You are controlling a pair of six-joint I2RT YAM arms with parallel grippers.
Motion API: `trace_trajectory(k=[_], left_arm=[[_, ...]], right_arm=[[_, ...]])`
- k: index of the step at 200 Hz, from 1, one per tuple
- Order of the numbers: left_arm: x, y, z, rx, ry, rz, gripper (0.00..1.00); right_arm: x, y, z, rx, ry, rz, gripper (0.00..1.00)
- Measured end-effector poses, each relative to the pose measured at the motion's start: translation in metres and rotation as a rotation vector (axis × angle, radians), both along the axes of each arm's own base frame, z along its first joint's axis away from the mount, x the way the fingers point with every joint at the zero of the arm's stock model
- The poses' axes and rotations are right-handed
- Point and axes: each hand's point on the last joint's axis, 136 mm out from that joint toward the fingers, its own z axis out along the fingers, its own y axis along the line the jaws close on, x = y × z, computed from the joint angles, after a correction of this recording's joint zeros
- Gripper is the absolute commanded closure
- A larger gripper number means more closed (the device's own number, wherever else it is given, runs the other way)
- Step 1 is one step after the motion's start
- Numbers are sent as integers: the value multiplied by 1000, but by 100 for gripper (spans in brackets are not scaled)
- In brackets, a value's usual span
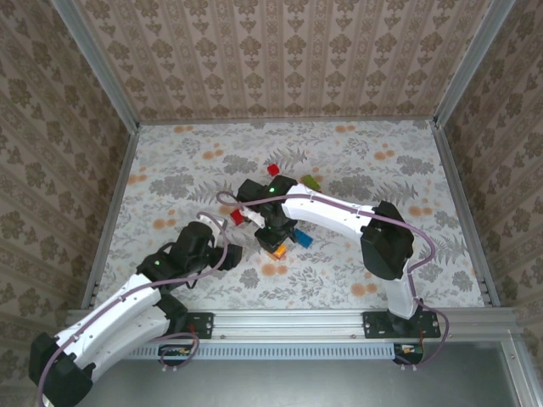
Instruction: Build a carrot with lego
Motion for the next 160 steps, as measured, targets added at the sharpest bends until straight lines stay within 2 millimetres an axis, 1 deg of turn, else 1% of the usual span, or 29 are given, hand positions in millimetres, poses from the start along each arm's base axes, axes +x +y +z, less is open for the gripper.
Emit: trace_trajectory(k=[96, 160], left_arm=[[0, 0, 0, 0, 0, 0, 16], [0, 0, 0, 0, 0, 0, 16]], right_arm=[[-1, 0, -6, 1, -30, -11, 66], [0, 0, -5, -7, -53, -11, 66]])
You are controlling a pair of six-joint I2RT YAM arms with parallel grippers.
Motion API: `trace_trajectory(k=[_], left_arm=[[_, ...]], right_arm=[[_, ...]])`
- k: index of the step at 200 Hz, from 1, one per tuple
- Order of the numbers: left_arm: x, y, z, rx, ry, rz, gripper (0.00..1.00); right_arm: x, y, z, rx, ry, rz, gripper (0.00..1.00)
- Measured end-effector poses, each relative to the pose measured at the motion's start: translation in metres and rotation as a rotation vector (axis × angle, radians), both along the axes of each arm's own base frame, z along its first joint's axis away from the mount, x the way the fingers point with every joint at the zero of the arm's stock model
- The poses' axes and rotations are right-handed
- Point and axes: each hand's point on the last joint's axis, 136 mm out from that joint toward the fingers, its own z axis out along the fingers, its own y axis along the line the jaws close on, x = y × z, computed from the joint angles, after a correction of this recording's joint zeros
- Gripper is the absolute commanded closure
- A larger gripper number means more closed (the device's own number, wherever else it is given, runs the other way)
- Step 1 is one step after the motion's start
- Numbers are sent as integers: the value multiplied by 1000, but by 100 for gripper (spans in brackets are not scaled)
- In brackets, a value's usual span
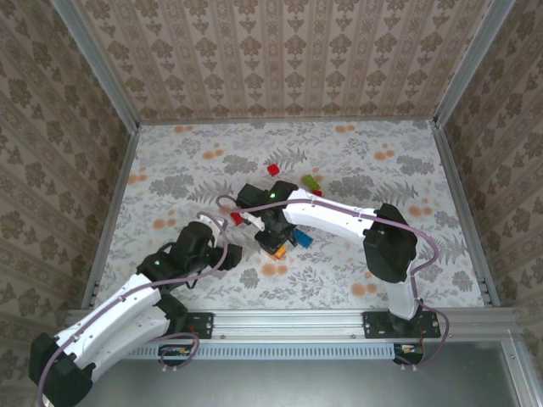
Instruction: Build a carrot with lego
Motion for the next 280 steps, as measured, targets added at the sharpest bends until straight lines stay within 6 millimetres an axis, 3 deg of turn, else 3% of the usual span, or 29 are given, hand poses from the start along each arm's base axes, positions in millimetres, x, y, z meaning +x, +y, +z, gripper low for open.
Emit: trace_trajectory(k=[37, 117, 205, 242, 280], left_arm=[[0, 0, -1, 2, 3, 0, 16], [0, 0, -1, 2, 3, -1, 17], [0, -1, -2, 3, 8, -3, 17], [0, -1, -4, 10, 15, -3, 17], [1, -2, -4, 9, 15, -3, 17]], right_arm=[[8, 0, 2, -4, 3, -15, 66], [56, -9, 7, -4, -33, -97, 65], [60, -8, 4, -22, -22, -51, 62], [61, -10, 3, -12, -2, -47, 55], [61, -11, 3, 7, 19, -59, 41]])
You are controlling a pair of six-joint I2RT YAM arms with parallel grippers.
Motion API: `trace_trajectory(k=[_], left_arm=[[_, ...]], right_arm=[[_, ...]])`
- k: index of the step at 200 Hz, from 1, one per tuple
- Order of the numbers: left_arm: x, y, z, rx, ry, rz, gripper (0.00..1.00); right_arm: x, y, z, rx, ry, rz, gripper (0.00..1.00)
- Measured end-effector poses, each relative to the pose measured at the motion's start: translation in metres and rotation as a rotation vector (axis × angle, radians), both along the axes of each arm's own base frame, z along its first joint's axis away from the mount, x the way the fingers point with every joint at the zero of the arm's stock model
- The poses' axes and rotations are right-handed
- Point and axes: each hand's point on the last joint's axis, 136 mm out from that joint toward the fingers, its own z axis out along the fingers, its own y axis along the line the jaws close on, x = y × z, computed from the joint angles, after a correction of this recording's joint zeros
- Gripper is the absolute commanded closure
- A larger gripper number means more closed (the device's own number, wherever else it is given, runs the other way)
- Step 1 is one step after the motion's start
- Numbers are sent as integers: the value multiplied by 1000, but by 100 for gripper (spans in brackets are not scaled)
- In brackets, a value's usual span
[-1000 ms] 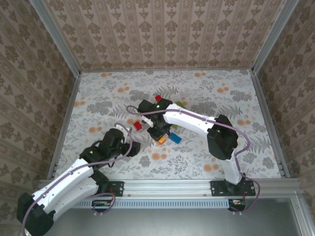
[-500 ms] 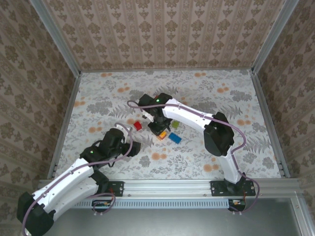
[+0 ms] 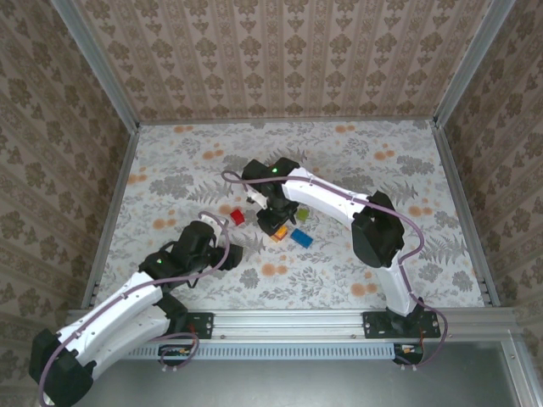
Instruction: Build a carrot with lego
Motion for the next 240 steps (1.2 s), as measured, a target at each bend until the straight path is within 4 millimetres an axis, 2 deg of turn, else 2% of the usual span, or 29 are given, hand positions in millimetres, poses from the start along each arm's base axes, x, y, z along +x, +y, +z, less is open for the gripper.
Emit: trace_trajectory(k=[36, 71, 90, 101, 118, 155, 177, 209, 240], left_arm=[[1, 0, -1, 3, 3, 0, 17], [1, -1, -1, 1, 5, -2, 17], [1, -2, -1, -1, 3, -3, 17], [1, -2, -1, -2, 3, -3, 17], [0, -2, -1, -3, 4, -5, 17], [0, -3, -1, -5, 6, -8, 17], [0, -3, -1, -8, 8, -11, 17], [0, -4, 0, -12, 7, -13, 17], [-1, -4, 0, -13, 9, -16, 17]], right_arm=[[4, -1, 4, 27, 6, -13, 28], [15, -13, 31, 74, -43, -51, 26], [27, -32, 51, 101, -86, -100, 26], [38, -50, 60, 99, -119, -144, 26], [54, -78, 62, 73, -149, -208, 27], [69, -135, 32, -66, -139, -311, 28], [67, -154, 4, -109, -101, -340, 29], [51, -187, -43, -152, -8, -394, 29], [48, -206, -65, -165, 33, -441, 30]])
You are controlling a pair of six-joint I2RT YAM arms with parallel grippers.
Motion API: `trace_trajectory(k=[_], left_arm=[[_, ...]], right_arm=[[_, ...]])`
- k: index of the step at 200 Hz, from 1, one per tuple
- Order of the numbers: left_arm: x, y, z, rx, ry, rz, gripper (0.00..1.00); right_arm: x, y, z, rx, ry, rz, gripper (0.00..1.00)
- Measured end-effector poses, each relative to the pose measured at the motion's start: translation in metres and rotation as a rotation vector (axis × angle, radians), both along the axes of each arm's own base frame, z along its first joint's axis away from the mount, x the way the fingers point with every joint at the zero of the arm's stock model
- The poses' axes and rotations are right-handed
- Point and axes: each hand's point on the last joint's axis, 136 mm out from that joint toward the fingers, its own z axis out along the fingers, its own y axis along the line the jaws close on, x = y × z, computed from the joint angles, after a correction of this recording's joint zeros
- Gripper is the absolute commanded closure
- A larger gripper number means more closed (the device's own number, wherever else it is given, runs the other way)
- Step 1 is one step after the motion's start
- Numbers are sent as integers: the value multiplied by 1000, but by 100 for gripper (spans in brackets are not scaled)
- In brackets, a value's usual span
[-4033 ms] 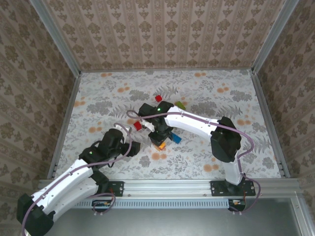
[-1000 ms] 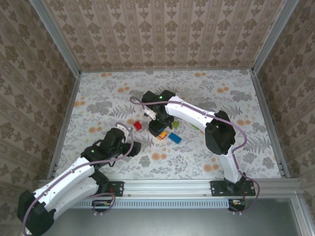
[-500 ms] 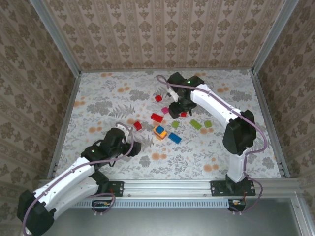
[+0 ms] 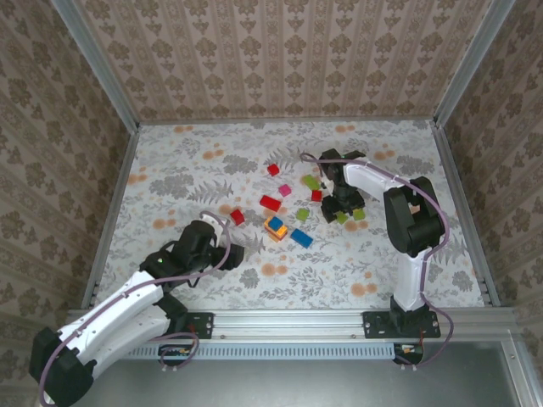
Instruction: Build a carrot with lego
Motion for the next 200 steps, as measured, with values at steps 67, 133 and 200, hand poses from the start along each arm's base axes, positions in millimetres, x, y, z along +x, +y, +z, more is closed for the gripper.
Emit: trace_trajectory(k=[67, 133, 200], left_arm=[[0, 0, 0, 0, 0, 0, 17], [0, 0, 0, 0, 0, 0, 17], [0, 0, 0, 0, 0, 0, 17]], right_arm=[[8, 10, -9, 50, -10, 3, 34], [12, 14, -16, 64, 9, 9, 54], [12, 15, -14, 69, 4, 6, 64]])
